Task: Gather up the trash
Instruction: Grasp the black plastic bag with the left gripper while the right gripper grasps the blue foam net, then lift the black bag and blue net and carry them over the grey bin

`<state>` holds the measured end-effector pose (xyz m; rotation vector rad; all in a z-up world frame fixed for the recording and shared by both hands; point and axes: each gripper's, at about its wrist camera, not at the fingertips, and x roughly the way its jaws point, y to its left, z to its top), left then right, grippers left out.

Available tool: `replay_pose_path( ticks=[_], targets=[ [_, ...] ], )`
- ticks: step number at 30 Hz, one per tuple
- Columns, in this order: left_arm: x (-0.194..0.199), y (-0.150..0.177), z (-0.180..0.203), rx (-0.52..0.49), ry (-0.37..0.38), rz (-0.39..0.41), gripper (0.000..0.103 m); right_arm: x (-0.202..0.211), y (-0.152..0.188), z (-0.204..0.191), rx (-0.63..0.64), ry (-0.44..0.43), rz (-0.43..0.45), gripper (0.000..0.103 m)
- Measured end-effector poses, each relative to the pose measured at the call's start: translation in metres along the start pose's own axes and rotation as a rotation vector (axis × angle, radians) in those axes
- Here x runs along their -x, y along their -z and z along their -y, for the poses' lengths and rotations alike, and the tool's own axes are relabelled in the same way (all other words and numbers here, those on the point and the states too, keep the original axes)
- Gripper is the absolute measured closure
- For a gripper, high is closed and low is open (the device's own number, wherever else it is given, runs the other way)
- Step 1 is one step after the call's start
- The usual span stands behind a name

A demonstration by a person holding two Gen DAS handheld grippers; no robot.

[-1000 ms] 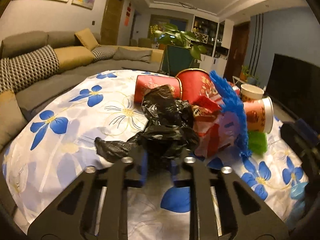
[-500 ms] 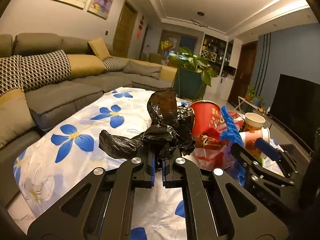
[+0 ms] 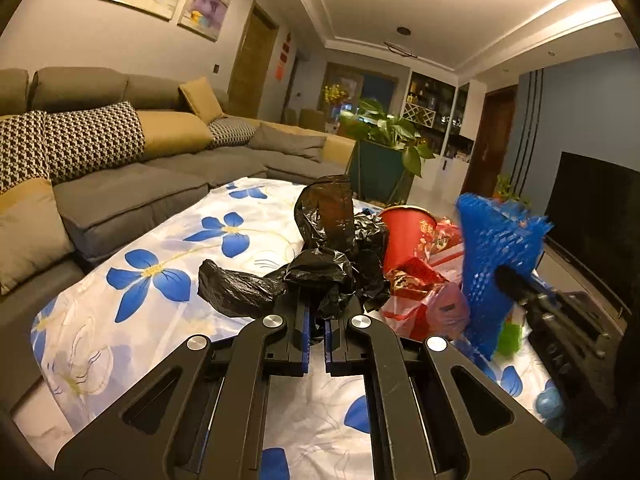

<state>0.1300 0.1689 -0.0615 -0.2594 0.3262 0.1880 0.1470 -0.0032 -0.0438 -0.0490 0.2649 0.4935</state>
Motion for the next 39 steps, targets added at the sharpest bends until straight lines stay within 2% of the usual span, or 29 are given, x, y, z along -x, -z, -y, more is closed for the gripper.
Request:
replay_pose_path(
  ticks=[11,21,30,39],
  targets=[
    [0.028,-0.007,0.027,-0.024,0.035,0.040,0.099,0.063,-0.018,0.030,-0.055,0.037,0.119,0.095],
    [0.050,-0.012,0.069,-0.066,0.101,0.069,0.099,0.121,-0.021,0.083,-0.095,0.154,0.196,0.095],
    [0.058,-0.004,0.136,-0.145,0.213,0.066,0.099,0.158,-0.014,0.138,-0.127,0.289,0.227,0.095],
    [0.047,-0.004,0.214,-0.196,0.365,0.058,0.099,0.185,-0.008,0.194,-0.154,0.432,0.262,0.095]
  ],
)
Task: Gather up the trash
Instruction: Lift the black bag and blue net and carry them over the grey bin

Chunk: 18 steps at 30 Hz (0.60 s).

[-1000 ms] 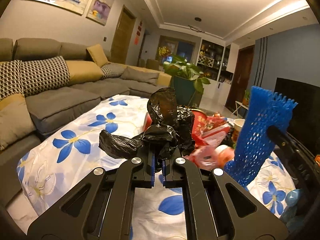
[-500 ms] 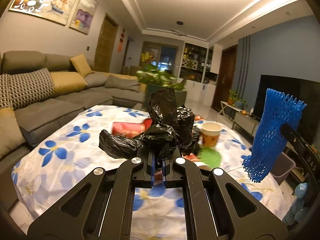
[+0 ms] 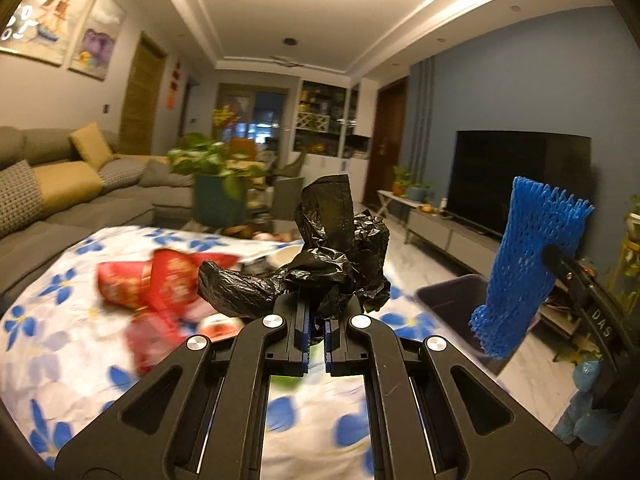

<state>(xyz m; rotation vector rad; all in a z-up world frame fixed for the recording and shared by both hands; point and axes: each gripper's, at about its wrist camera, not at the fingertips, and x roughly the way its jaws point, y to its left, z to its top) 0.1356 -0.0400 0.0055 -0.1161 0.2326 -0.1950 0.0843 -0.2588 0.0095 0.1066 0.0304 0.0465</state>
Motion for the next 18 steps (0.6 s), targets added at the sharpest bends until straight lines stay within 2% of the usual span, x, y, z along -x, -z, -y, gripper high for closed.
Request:
replay_pose_path(
  ticks=[9,18],
  targets=[
    [-0.053,-0.005,0.069,-0.027,0.130,-0.003,0.099,-0.018,-0.004,0.056,0.016,0.141,0.033,0.095],
    [-0.114,-0.005,0.121,-0.040,0.218,-0.021,0.099,-0.044,0.000,0.094,0.019,0.216,0.040,0.095]
  ],
)
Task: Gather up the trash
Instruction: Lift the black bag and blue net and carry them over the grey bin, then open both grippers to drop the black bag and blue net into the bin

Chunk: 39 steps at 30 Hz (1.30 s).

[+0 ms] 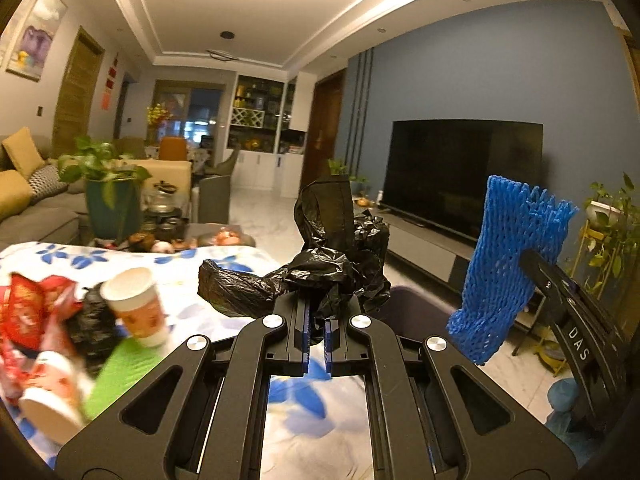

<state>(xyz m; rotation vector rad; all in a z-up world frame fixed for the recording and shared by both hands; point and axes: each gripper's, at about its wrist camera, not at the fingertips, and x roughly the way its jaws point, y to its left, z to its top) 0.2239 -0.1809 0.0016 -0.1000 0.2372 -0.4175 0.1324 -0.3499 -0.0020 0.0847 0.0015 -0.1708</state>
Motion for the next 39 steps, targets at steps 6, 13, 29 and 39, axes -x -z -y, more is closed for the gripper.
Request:
replay_pose_path(
  ticks=[6,13,29,39],
  targets=[
    [-0.042,0.005,0.013,0.004,0.047,-0.022,0.099,-0.015,0.010,0.006,0.014,0.027,-0.003,0.095],
    [-0.082,0.013,0.015,0.014,0.101,-0.063,0.099,-0.031,0.017,0.007,0.029,0.032,-0.020,0.095],
    [-0.121,0.023,0.021,0.000,0.166,-0.120,0.098,-0.052,0.031,0.006,-0.004,0.024,-0.085,0.095],
    [-0.137,0.027,0.023,-0.003,0.188,-0.188,0.075,-0.052,0.033,0.001,-0.017,0.039,-0.108,0.082]
  ],
)
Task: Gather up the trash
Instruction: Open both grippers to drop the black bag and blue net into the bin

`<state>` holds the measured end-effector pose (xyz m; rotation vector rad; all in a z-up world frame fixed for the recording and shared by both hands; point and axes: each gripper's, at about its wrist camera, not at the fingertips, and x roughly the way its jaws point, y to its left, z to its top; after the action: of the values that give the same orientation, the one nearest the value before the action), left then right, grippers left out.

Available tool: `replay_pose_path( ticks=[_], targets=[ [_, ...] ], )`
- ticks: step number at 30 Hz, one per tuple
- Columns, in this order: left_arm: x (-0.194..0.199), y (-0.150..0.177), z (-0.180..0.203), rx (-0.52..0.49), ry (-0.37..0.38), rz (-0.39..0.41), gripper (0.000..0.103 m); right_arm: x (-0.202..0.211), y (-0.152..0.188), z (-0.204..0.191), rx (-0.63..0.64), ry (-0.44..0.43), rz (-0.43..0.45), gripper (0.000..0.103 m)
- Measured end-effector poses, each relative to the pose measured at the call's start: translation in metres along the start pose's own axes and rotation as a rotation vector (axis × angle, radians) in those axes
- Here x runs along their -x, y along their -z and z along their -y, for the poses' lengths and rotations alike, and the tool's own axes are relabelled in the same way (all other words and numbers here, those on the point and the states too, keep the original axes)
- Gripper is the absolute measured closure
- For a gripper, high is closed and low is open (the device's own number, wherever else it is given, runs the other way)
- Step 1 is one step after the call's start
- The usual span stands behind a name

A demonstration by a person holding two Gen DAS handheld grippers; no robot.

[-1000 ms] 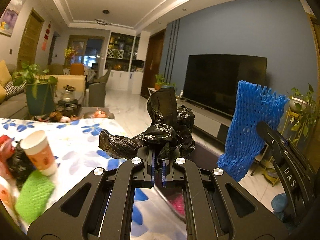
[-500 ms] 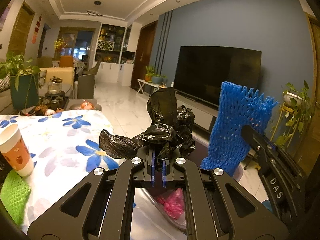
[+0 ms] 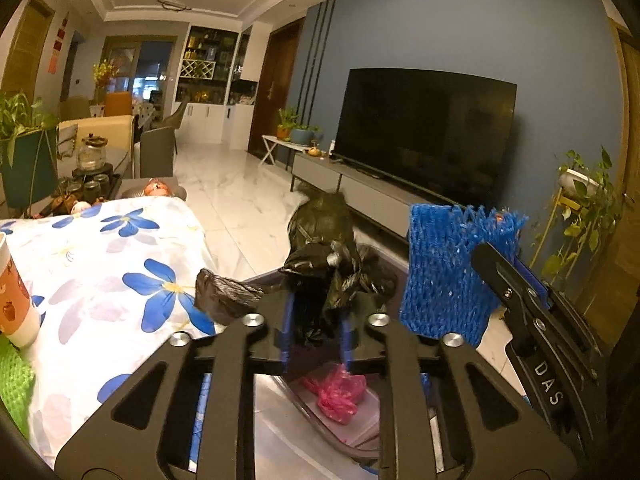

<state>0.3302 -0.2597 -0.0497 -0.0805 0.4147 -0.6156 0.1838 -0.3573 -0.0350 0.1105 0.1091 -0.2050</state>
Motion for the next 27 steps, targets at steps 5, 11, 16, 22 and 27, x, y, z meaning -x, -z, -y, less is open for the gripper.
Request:
replay_pose_path(
  ticks=[5,11,16,22,27],
  targets=[
    [0.005,0.002,-0.002,0.012,0.001,0.018,0.048,0.002,-0.001,-0.001,0.005,0.010,0.004,0.072],
    [0.010,0.003,-0.011,0.050,-0.002,0.023,0.033,0.002,0.000,-0.002,-0.003,0.015,-0.006,0.069],
    [0.020,0.004,-0.015,0.063,-0.032,0.038,0.026,0.005,0.002,-0.002,-0.016,0.017,-0.014,0.065],
    [0.041,0.010,-0.018,0.044,-0.082,0.062,0.021,0.014,0.000,-0.005,-0.019,0.014,-0.010,0.054],
    [0.064,0.018,-0.022,0.039,-0.153,0.063,0.021,0.025,0.001,-0.009,-0.027,0.014,-0.027,0.050]
  ],
)
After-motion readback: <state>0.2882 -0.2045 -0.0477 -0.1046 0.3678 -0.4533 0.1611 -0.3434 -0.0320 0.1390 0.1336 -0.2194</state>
